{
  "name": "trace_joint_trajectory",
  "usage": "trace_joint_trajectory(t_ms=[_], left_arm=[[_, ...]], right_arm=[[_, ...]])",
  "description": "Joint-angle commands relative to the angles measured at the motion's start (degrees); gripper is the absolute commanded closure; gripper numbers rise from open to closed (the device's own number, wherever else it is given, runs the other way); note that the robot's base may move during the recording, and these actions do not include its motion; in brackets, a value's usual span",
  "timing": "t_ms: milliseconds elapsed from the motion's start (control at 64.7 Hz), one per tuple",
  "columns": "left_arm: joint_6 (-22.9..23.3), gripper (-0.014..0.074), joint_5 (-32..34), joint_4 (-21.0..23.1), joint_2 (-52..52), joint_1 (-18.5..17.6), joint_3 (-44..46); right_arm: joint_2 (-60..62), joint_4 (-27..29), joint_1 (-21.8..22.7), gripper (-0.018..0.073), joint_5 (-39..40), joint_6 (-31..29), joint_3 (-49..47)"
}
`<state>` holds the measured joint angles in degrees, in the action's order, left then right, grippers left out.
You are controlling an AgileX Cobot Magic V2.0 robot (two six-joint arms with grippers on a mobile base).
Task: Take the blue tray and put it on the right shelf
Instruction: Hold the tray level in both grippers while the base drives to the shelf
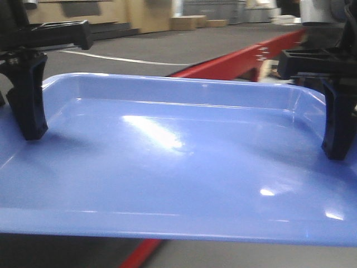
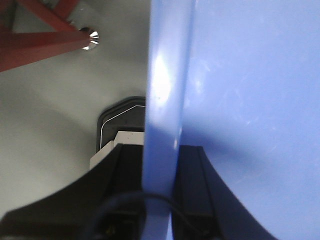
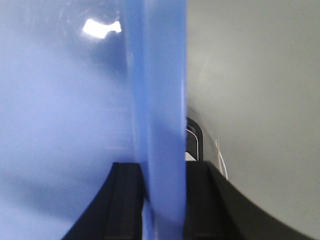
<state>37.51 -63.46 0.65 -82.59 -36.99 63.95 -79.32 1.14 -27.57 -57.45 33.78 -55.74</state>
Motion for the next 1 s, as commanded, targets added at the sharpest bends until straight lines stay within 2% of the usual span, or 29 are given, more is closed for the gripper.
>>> trace_joint_trajectory(t_ms=[0, 989], left_arm=[[1.2, 0.0613, 1.5, 2.4, 2.1, -0.8, 2.0], [1.2, 0.0613, 0.8, 2.4, 2.1, -0.8, 2.0]], right_arm=[[2.3, 1.5, -0.3, 0.0443, 1.5, 0.3, -1.7], [2.3, 1.5, -0.3, 0.0443, 1.5, 0.3, -1.7]])
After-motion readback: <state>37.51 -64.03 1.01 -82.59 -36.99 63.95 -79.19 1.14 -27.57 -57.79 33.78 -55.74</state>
